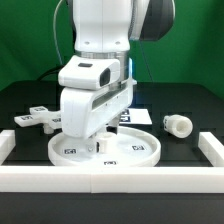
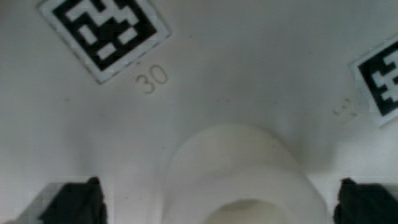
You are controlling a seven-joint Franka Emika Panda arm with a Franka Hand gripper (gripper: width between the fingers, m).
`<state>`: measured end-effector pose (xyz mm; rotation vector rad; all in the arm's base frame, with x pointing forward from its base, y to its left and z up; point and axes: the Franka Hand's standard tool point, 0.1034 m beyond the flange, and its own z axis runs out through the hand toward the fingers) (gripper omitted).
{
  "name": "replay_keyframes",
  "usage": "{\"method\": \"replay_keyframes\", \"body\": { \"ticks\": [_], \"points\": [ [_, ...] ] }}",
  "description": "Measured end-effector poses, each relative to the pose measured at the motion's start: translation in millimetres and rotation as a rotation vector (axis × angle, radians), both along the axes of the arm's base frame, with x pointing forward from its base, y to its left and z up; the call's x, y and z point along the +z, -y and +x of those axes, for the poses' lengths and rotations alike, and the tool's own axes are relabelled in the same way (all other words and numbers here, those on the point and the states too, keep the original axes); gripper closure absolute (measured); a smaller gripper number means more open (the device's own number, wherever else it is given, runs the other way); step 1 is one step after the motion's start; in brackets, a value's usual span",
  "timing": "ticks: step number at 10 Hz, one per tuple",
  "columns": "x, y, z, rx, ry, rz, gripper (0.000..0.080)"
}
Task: Assemble round table
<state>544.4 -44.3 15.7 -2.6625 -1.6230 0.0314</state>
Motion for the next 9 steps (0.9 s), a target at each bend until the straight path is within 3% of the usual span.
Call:
{"method": "replay_keyframes", "body": {
  "ticks": [1,2,4,9],
  "points": [
    [0.0,0.0,-0.1,0.000,0.000,0.000,0.0177],
    [-0.1,0.0,-0.2,0.000,-0.001,0.000,0.0360],
    [-0.1,0.0,-0.2,0.000,0.000,0.000,0.0395],
    [0.0,-1.7,0.2,0.004,-0.002,0.000,0.0395]
  ]
}}
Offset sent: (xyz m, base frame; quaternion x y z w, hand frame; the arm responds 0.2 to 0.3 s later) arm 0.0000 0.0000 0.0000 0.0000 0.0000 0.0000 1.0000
